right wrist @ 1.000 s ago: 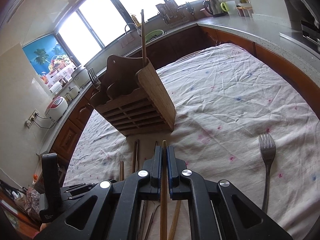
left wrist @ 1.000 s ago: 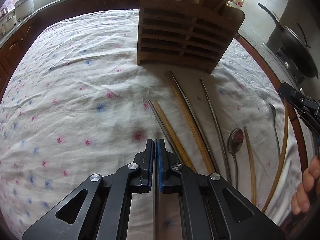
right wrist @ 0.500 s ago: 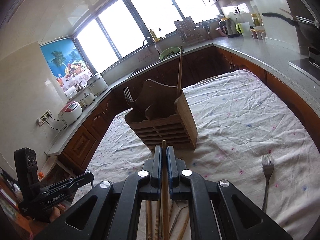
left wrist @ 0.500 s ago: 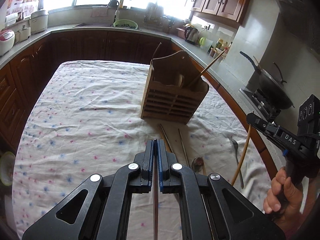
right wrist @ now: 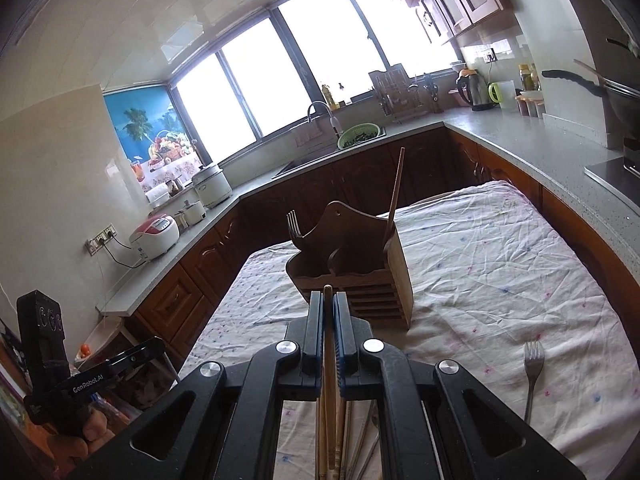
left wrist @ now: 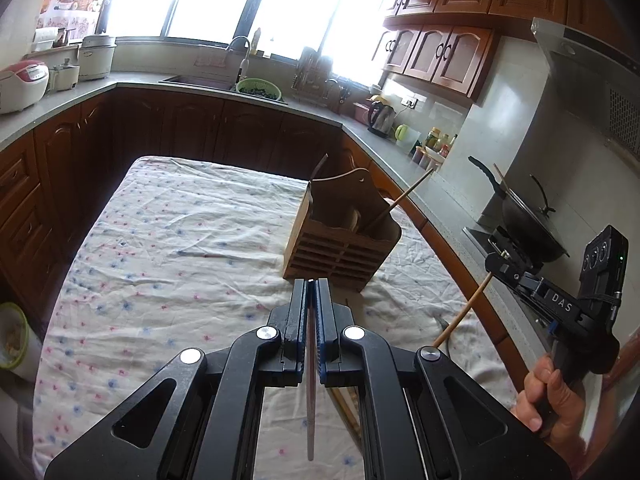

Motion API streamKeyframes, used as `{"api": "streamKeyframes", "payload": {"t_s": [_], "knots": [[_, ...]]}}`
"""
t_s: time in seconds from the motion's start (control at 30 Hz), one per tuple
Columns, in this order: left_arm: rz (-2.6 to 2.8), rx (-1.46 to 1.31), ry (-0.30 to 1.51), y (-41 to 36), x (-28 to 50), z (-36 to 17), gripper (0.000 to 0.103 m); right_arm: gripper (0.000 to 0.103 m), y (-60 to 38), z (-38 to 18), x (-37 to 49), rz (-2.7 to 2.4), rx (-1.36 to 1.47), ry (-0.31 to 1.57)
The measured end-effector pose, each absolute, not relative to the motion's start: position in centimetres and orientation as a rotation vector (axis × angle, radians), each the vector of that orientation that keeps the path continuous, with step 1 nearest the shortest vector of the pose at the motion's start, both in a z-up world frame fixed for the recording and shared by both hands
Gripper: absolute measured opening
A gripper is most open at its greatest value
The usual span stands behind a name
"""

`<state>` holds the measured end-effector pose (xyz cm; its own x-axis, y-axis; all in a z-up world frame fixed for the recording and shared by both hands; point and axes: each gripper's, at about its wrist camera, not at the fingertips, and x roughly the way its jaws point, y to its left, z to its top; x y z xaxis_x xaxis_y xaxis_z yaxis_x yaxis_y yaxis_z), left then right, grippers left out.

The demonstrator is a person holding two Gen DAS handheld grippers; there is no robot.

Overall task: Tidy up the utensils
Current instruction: 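Carry both held utensils to the wooden holder and insert them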

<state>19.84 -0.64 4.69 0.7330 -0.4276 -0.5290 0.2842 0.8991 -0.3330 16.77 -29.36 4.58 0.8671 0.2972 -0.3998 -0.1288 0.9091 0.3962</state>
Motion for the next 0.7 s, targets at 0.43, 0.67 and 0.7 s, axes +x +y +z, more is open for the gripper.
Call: {"api": "streamKeyframes", "payload": {"t_s": [0.43, 0.67, 0.7], "knots": [[-0.379, -0.27, 0.518, -0.3, 21.8, 8.0, 0.003, 0.005, -30.4, 6.7, 17.2, 0.202, 0.378, 0.391], [-0.366, -0.325, 0.448, -0.4, 24.9, 10.3, 0.003, 0.005, -31.2, 8.5, 19.0, 0.18, 0.375, 0.332], [-0.364, -0.33, 0.436, -0.5, 25.5, 10.6, 0.003, 0.005, -31.3, 9.0, 19.3, 0.176, 0.375, 0.318]]}}
